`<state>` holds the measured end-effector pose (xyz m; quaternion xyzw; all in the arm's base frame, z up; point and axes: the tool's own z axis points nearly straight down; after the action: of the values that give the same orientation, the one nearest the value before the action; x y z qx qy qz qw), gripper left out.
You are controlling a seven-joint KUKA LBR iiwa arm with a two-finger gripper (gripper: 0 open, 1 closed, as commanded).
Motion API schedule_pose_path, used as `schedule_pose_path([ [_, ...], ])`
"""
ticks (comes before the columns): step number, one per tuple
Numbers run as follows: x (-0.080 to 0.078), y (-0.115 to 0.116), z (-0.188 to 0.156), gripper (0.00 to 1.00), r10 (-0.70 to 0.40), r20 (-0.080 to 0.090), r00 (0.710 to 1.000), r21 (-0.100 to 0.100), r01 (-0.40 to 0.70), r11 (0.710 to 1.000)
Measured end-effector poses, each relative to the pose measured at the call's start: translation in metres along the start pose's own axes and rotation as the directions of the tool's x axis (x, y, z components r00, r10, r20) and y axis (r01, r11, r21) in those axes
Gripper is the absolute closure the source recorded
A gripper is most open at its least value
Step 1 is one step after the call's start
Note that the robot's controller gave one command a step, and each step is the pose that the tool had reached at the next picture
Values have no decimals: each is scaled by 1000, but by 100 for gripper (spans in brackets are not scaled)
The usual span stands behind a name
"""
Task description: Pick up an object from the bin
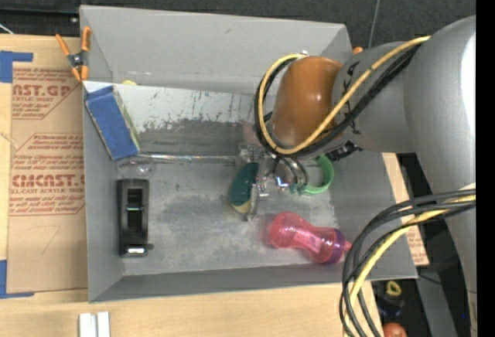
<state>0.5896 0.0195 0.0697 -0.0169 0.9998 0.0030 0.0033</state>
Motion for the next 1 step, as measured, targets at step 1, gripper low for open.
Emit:
schedule_pose_path([
  [1, -4, -13, -1, 100, -258, -4, 966, -6, 258, 966],
])
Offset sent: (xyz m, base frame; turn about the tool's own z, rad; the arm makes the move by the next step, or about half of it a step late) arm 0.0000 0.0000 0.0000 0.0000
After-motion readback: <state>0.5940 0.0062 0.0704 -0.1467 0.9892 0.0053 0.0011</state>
